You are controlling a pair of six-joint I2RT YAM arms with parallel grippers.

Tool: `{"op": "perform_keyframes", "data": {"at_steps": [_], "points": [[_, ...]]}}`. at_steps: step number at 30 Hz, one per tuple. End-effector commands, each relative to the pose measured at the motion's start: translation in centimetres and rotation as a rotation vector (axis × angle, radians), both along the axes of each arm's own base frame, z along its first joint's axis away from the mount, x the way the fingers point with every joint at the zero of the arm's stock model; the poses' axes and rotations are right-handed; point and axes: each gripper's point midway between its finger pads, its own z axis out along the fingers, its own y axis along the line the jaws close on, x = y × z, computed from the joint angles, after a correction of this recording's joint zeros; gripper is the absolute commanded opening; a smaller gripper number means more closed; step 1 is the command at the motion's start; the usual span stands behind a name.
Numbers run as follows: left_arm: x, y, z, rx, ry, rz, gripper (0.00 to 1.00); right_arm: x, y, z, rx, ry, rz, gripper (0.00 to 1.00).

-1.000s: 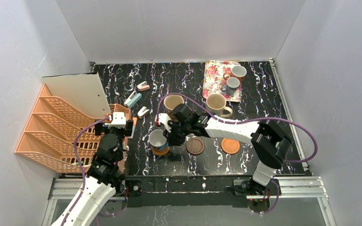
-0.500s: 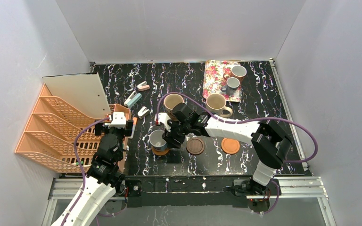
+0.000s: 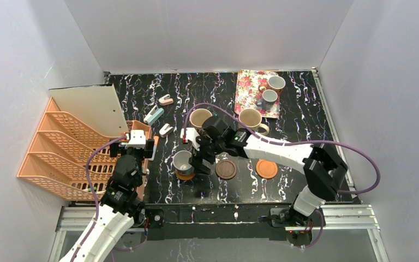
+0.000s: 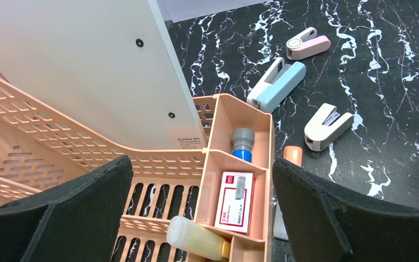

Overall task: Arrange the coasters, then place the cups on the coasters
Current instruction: Place the cup on the coaster, then pick up the cup from the tray.

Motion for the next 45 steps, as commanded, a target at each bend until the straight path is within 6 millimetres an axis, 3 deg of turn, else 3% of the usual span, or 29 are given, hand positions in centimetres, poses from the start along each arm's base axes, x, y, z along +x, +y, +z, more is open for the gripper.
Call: {"op": "perform_keyframes", "data": {"at_steps": [1,7,11,15,18,22,26,31,35,40,43,45], "points": [[-0.1,0.2,0.3,-0.005,-0.012,0.011,0.98,0.2,0.4,5.6,0.119,-0.071,0.023,0.98],[-0.1,0.2,0.3,-0.005,-0.013,0.009,0.98,2.5,-1.3,12.0,0.259,-0.263,-0.114,0.98],[0.0,0.2,0.3,-0.005,-0.012,0.008,0.98,6.6,-4.3,17.9,0.395,-0.421,-0.374,0.98],[0.0,0.2,0.1,0.0,-0.006,0.01,0.98,12.2,-10.9,23.6,0.487,-0.578,-0.781,0.98],[0.1,0.2,0.1,0.002,-0.004,0.012,0.98,14.3,-16.4,26.5,0.545,-0.636,-1.012,0.98],[0.0,0.3,0.3,0.0,-0.007,0.014,0.98,17.0,-23.4,28.7,0.586,-0.698,-1.305,0.98],[0.0,0.2,0.5,-0.005,-0.007,0.007,0.98,20.4,-28.1,29.8,0.555,-0.702,-1.472,0.98],[0.1,-0.2,1.2,0.023,0.003,-0.023,0.98,26.7,-31.3,29.0,0.496,-0.5,-1.532,0.98],[0.4,-0.6,0.8,0.133,0.104,-0.068,0.98,31.8,-32.2,22.9,0.361,-0.284,-1.583,0.98],[0.1,-0.3,-1.3,0.131,0.122,-0.053,0.98,34.2,-30.7,15.9,0.278,-0.108,-1.594,0.98],[-0.3,-1.1,-2.7,0.102,0.116,-0.111,0.98,35.0,-30.1,13.1,0.245,-0.046,-1.597,0.98],[-0.3,-1.2,-2.7,0.101,0.107,-0.12,0.98,35.4,-29.8,11.8,0.231,-0.019,-1.6,0.98]]}}
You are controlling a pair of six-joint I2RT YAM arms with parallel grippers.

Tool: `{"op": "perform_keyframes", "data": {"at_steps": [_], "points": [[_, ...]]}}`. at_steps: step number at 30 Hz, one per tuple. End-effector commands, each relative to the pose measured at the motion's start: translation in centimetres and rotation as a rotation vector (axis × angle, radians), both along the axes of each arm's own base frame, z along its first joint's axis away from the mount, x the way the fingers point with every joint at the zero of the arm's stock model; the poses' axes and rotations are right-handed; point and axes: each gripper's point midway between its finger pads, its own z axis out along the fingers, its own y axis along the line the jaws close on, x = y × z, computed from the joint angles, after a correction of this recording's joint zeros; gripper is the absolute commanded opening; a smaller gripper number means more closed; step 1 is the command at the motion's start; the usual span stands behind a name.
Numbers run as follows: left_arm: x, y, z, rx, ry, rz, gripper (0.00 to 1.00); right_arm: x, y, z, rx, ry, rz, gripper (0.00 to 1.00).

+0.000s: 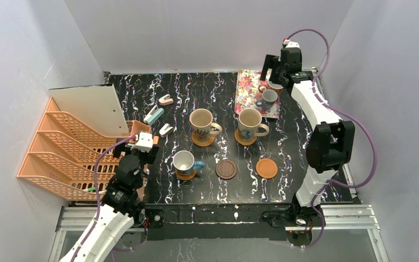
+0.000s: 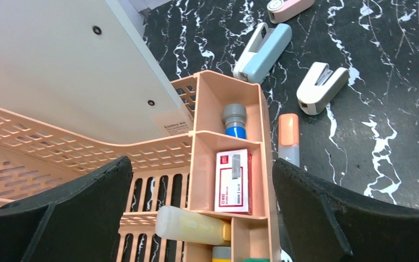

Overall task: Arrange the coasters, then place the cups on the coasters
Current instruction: Pick up the cup from the tray.

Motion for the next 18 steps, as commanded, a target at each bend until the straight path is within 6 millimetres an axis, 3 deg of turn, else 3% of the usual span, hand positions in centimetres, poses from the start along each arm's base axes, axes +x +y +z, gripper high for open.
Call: {"op": "perform_keyframes", "data": {"at_steps": [1,8,18], "points": [[-0.2,-0.5,-0.5,-0.021,-0.003,-0.036,0.98,0.2,1.3,-0.8,0.077,0.033,0.006,0.98],[-0.1,-0.6,-1.7,-0.013,0.038,-0.036,0.98,0.5,0.8,-3.3,0.063,0.073,-0.027,0.98],[-0.2,-0.5,-1.5,-0.015,0.022,-0.033,0.98,0.5,-0.2,-6.5,-0.01,0.113,-0.063,0.98]]}}
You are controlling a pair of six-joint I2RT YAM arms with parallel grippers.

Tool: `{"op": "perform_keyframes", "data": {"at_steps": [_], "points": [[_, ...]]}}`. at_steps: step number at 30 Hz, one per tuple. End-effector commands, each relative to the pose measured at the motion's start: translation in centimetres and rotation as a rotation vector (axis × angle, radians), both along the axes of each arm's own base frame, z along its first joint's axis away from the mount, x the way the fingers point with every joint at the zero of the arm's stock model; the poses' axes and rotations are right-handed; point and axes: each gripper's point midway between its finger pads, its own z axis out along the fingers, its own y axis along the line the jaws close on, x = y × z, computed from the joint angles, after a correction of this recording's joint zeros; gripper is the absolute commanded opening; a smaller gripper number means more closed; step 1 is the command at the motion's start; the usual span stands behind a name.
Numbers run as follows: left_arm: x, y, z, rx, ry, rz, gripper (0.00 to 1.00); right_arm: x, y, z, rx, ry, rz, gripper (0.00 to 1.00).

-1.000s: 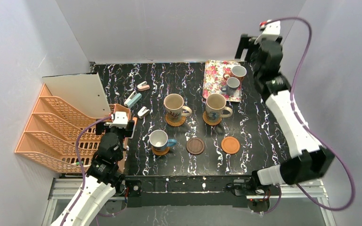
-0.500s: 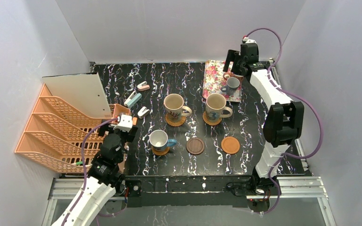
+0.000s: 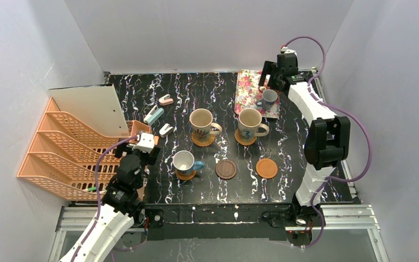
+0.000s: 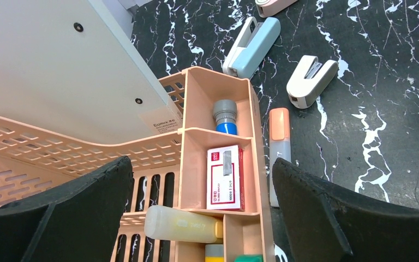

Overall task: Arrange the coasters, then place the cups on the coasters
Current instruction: Pick up the cup from the tray.

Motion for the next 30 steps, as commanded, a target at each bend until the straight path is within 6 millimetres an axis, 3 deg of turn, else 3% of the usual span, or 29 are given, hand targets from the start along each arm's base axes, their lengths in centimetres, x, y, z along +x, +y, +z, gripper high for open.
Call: {"op": "perform_keyframes", "data": {"at_steps": [1,13,25,30], "points": [[-0.1,0.1,-0.2,-0.009,-0.007,0.007,0.98,0.6,-0.6,-0.9,-0.036,-0.013,-0.029,0.98],[-0.1,0.2,-0.3,-0.006,-0.006,0.01,0.98,0.0,0.0,-4.1,-0.067,0.048,0.02,0.98],[-0.1,0.2,-0.4,-0.006,-0.006,0.006,0.98,-1.4,-0.6,-2.9,-0.109,0.018,0.053,0.98],[-0.1,0.1,-0.2,-0.011,-0.011,0.004,0.98,-1.7,-1.0,-3.3,-0.156,0.023,0.049,0.98]]}}
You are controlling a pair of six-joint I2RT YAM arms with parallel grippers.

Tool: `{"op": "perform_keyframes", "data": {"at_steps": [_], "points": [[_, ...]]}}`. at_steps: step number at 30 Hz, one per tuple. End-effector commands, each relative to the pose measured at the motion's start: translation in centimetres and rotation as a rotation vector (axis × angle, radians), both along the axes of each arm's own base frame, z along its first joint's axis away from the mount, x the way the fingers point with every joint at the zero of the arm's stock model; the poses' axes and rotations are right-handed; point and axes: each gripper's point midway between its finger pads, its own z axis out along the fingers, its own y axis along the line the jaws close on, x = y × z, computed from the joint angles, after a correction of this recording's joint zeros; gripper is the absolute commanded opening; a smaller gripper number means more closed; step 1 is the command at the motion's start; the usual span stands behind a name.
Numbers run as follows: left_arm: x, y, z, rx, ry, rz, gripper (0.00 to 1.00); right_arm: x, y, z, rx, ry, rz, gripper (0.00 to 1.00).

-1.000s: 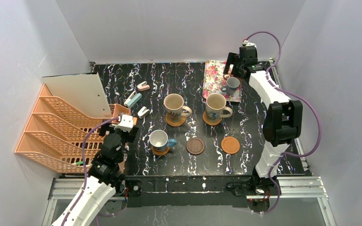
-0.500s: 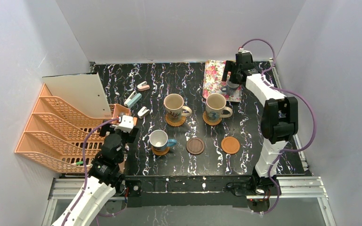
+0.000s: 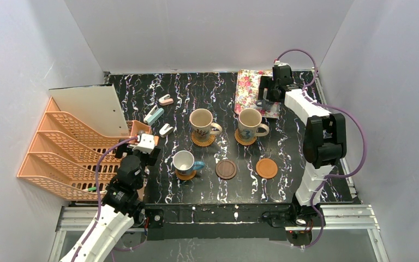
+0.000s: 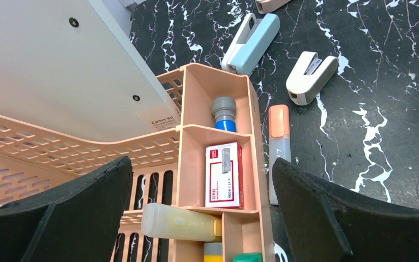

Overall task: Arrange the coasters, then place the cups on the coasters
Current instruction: Pick up the cup from the tray.

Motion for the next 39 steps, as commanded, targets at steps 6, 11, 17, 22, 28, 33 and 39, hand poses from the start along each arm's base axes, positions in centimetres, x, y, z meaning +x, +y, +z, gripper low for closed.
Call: {"op": "perform_keyframes", "data": {"at_steps": [6,11,17,22,28,33,39], "points": [[-0.1,0.1,0.2,-0.013,-0.014,0.004,0.98,0.3,0.1,2.0,-0.066,-0.085,0.01,0.98],[-0.1,0.1,0.2,-0.011,-0.011,0.003,0.98,0.2,-0.2,1.4,-0.082,-0.076,0.006,0.98],[-0.1,0.1,0.1,-0.012,-0.012,0.003,0.98,-0.2,-0.4,1.1,-0.092,-0.076,0.007,0.98],[-0.1,0.0,0.2,-0.014,-0.015,0.001,0.98,-0.1,-0.3,0.6,-0.092,-0.07,0.01,0.98],[-0.1,0.1,0.2,-0.014,-0.014,0.002,0.98,-0.2,0.6,3.8,-0.026,-0.132,0.023,0.98],[0.0,0.0,0.1,-0.012,-0.009,0.001,0.98,0.0,0.5,6.2,-0.015,-0.208,0.002,0.98],[0.0,0.1,0.1,-0.01,-0.008,0.004,0.98,2.0,0.3,4.7,-0.14,-0.176,-0.005,0.98]]}}
